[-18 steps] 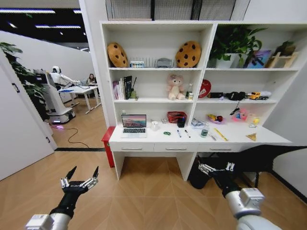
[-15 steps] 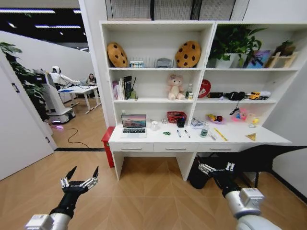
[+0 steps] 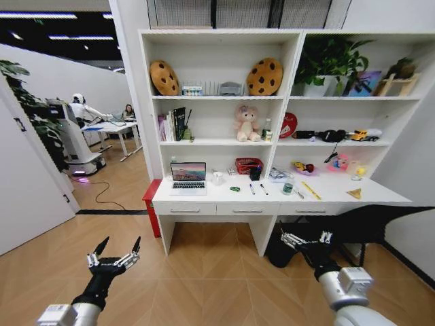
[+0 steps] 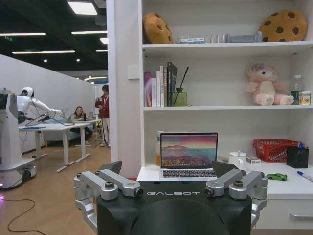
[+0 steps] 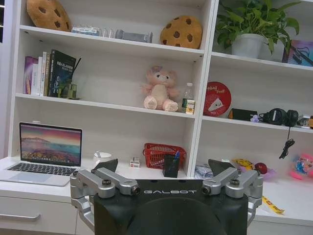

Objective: Organize the objects on the table.

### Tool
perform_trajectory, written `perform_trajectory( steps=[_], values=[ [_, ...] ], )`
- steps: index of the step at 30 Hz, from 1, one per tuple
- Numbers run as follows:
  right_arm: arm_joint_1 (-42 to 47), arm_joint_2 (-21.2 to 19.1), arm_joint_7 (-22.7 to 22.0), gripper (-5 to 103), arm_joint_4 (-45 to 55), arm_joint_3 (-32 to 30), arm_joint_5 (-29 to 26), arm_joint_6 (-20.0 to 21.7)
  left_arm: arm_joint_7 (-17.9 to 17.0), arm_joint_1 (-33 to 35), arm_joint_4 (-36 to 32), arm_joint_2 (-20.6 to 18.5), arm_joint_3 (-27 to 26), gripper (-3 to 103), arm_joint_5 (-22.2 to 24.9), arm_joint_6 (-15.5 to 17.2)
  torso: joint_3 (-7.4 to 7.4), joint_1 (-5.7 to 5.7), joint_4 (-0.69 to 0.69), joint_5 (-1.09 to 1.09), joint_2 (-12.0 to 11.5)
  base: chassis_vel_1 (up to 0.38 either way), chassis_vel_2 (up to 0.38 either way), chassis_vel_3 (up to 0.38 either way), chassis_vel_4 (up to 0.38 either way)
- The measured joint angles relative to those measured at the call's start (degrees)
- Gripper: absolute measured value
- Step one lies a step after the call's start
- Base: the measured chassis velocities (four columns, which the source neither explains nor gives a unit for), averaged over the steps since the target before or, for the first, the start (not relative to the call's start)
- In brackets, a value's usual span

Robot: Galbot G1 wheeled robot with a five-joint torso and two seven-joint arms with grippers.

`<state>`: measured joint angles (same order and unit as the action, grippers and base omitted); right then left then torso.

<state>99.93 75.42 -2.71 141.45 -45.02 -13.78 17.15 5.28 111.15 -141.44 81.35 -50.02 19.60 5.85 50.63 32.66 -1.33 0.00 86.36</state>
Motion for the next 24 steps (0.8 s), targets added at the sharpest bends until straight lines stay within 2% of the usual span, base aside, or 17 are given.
perform_trajectory(
  steps=[24],
  values=[
    [0.1, 0.1, 0.6, 100, 0.3, 0.0, -0.4, -1.8, -1.3, -0.8, -0.4, 0.7, -0.3, 100, 0.8, 0.1, 0.00, 0.00, 0.00, 0.00, 0.0, 0.000, 0.000, 0.000, 0.000]
  ],
)
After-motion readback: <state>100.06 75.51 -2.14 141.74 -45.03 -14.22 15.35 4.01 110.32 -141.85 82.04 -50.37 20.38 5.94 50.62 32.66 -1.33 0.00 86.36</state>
